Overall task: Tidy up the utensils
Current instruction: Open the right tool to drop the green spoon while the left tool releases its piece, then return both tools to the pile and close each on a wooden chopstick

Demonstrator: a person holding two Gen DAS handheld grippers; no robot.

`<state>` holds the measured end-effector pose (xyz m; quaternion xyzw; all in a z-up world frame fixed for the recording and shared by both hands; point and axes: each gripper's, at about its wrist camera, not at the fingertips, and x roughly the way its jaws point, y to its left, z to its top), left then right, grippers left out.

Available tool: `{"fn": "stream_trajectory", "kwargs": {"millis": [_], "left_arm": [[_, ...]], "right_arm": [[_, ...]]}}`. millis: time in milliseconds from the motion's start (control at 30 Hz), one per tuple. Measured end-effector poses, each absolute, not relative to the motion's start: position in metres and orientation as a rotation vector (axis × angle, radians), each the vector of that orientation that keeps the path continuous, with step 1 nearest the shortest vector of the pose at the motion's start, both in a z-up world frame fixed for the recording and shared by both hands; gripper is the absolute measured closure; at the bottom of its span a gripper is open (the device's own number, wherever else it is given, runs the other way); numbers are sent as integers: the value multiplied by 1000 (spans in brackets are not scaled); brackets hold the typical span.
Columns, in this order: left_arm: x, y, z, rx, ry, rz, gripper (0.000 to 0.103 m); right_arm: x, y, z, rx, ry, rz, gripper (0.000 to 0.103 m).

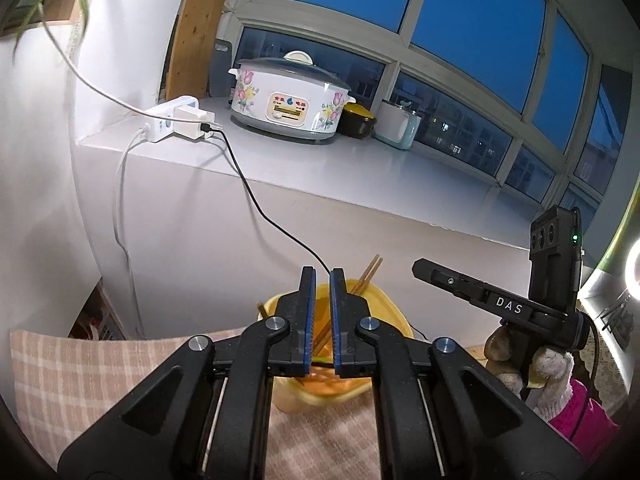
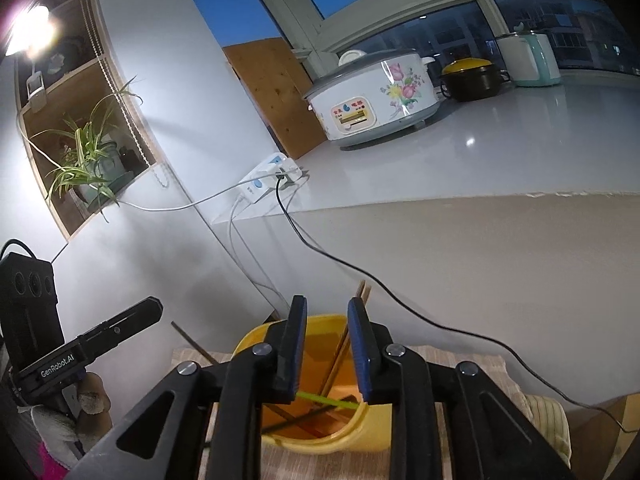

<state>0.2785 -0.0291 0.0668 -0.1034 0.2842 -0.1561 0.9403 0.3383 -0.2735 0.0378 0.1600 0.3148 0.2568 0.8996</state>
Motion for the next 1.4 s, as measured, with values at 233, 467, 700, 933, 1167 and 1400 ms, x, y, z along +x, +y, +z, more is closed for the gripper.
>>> {"fn": "stream_trajectory", "kwargs": {"millis": [233, 467, 700, 933, 1167, 1400], "left_arm": [[244, -8, 64, -227, 591, -297, 99], [206, 28, 47, -250, 644, -234, 88], [164, 57, 14, -288, 741, -175, 84], [122, 77, -36, -364, 884, -123, 84], [100, 80, -84, -453, 1020, -88, 84], [106, 59, -109, -460, 1121, -91, 68]], "right_arm": [[307, -279, 40, 318, 667, 539, 69], [270, -277, 28, 295, 719, 566, 66], [236, -254, 17, 227, 771, 627, 65], [209, -214, -5, 115, 834, 691, 58], [197, -174, -36, 7, 931, 740, 58], [197, -138, -64, -79, 1040, 761, 58]]}}
